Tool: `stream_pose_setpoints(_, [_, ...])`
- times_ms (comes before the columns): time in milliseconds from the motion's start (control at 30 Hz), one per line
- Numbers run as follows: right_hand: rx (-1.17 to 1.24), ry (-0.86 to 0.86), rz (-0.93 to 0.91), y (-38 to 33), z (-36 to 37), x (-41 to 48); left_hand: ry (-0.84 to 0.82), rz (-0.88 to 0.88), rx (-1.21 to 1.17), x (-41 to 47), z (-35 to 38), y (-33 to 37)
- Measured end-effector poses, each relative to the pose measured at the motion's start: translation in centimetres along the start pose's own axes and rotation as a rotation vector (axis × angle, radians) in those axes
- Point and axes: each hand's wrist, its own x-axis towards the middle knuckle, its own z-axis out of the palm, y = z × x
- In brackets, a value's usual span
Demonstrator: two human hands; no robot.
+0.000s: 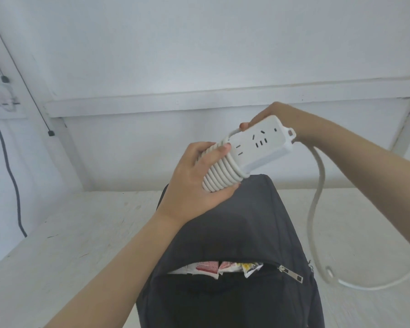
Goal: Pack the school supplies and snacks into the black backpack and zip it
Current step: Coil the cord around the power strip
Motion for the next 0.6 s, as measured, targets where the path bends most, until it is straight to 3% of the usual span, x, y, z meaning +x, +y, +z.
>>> stream_pose_setpoints(200, [0.082,-0.046,0.153,0.8,3.4,-0.7,0.123,-0.262,-0.044,0.1,0.2,-0.3])
stream_pose_setpoints(467, [0.187,-0.010,0.208,-0.8,5.5,-3.0,0.120,-0.417,0.077,0.1,0.7,-1.4])
stream_pose_setpoints(600, [-0.017,-0.003,0.138,-0.9,5.7,-3.8,0.103,-0.452,0.139,0.3,0.6,-1.5])
